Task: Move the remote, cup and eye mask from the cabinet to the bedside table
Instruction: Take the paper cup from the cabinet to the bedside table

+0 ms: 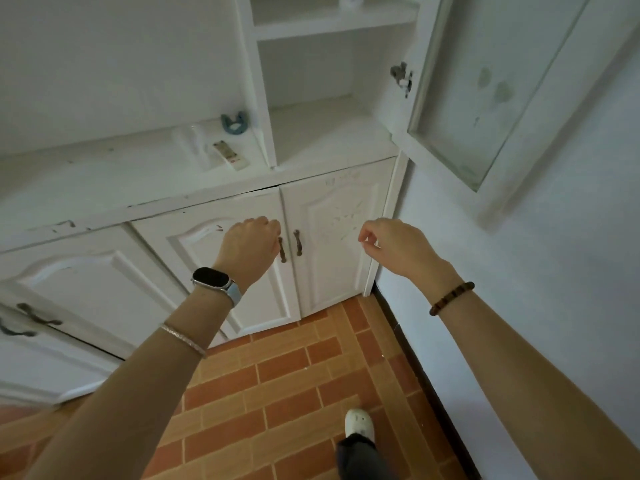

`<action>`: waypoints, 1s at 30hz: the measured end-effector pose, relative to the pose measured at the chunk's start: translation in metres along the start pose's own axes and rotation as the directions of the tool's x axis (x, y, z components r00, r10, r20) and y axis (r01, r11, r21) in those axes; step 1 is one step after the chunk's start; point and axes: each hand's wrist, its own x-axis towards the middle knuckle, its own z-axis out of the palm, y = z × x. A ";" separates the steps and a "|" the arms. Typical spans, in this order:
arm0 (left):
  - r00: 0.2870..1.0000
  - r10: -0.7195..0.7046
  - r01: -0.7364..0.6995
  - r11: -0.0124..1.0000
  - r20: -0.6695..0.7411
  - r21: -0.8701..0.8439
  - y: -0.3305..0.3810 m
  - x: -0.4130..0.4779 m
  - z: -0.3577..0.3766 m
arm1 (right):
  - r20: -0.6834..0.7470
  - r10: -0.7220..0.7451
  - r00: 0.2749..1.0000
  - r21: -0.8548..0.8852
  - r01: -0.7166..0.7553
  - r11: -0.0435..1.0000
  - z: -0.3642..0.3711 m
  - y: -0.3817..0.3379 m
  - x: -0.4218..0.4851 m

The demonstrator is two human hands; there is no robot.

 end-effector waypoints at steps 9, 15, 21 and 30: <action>0.987 -0.065 0.069 0.997 -0.149 0.026 0.010 0.104 -0.019 | -0.040 -0.094 0.995 0.051 0.096 0.994 -0.041 0.048 0.098; 0.962 -0.013 0.020 1.000 -0.271 0.023 0.014 0.167 -0.039 | -0.094 -0.105 0.990 0.075 0.112 0.991 -0.070 0.063 0.144; 0.916 0.053 -0.062 0.998 -0.399 -0.010 0.011 0.233 -0.057 | -0.243 -0.091 0.966 0.116 0.122 0.986 -0.117 0.068 0.194; 0.798 0.159 -0.154 0.986 -0.582 0.058 -0.004 0.317 -0.109 | -0.475 -0.057 0.878 0.110 0.123 0.986 -0.199 0.061 0.259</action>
